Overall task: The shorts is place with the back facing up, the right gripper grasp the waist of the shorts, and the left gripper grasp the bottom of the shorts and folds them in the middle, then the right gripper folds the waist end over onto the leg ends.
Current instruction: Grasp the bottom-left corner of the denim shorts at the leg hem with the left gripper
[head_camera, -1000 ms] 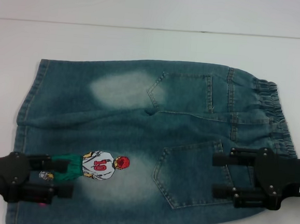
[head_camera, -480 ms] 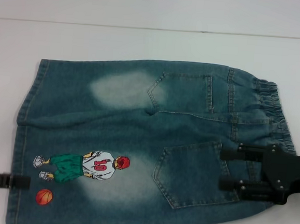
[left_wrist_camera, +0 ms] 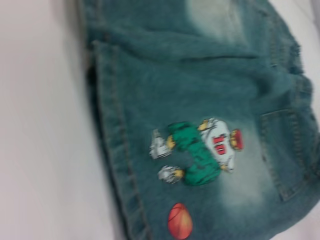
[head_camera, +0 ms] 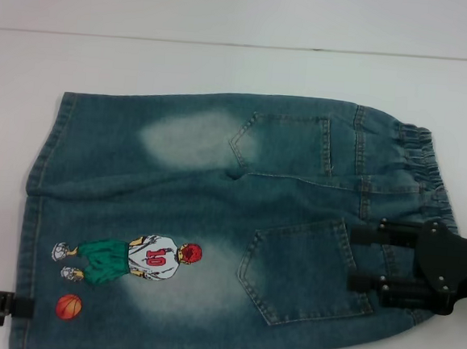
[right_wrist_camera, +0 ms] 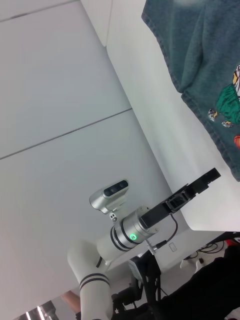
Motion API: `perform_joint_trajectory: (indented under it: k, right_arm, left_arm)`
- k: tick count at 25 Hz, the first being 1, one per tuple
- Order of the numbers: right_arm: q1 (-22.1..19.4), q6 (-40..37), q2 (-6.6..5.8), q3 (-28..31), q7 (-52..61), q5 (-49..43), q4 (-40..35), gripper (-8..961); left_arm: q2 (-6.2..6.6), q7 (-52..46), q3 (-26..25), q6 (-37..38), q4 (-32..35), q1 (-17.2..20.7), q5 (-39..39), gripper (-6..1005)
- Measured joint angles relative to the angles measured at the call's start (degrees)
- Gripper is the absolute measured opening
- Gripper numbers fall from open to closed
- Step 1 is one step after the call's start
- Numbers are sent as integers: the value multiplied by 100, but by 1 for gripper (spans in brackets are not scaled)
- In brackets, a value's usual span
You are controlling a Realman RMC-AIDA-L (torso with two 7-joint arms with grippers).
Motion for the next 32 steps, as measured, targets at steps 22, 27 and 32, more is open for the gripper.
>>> perform_joint_trajectory:
  k: [22, 27, 32]
  right_arm:
    - [7, 1, -4, 65, -128, 0, 5, 762]
    - [-2, 8, -4, 67, -140, -1, 9, 762]
    - [-25, 10, -4, 82, -144, 0, 9, 763]
  left_arm:
    - [-12, -457, 159, -370, -162, -128, 694, 884]
    - [-27, -439, 164, -384, -210, -157, 708, 885]
    - [-53, -439, 269, -401, -317, -212, 717, 885]
